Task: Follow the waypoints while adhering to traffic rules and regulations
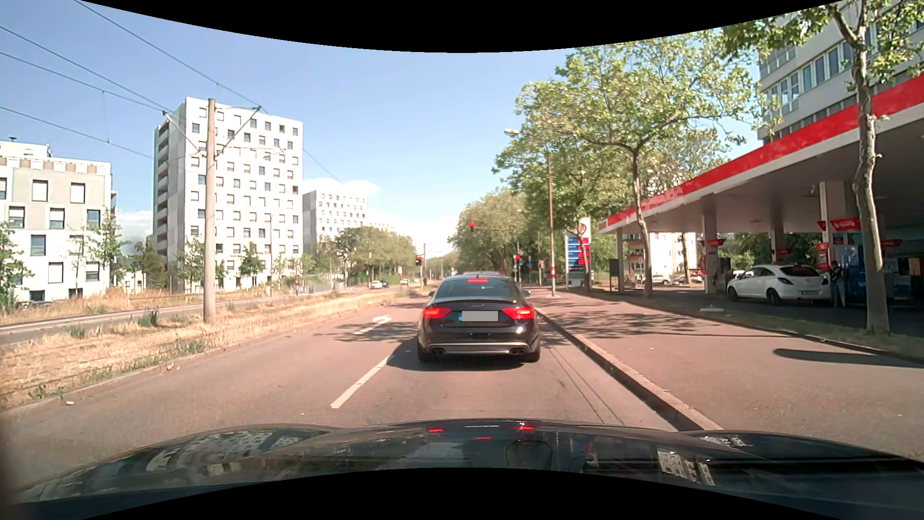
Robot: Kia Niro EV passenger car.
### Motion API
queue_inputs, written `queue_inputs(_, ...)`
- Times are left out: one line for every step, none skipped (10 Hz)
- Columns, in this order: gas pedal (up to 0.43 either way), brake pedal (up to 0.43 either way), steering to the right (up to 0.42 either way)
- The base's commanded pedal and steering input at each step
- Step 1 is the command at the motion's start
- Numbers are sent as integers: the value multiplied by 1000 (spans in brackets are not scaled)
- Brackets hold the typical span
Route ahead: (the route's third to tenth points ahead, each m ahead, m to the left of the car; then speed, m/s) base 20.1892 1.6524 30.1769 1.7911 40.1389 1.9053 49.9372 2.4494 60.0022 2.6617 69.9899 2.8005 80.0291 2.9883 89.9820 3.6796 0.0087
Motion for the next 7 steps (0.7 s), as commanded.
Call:
queue_inputs(0,0,-9)
queue_inputs(0,0,-9)
queue_inputs(0,0,-9)
queue_inputs(0,0,-9)
queue_inputs(0,0,-9)
queue_inputs(0,0,-9)
queue_inputs(0,0,-9)
